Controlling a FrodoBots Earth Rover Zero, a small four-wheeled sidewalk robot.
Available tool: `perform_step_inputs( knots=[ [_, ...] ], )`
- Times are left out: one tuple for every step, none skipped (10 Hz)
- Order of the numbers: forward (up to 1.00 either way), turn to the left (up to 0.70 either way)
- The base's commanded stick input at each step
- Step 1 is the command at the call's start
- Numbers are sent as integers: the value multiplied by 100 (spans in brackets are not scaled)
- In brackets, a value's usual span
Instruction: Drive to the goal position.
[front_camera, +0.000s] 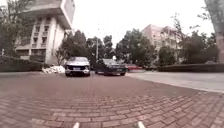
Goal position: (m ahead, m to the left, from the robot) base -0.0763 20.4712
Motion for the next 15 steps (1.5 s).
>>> perform_step_inputs(
  knots=[
    [70,0],
    [70,0],
    [70,0],
    [70,0],
    [70,0],
    [70,0],
    [70,0],
    [70,0],
    [70,0],
    [70,0],
    [70,0],
    [70,0],
    [70,0],
    [70,0],
    [70,0]
  ],
)
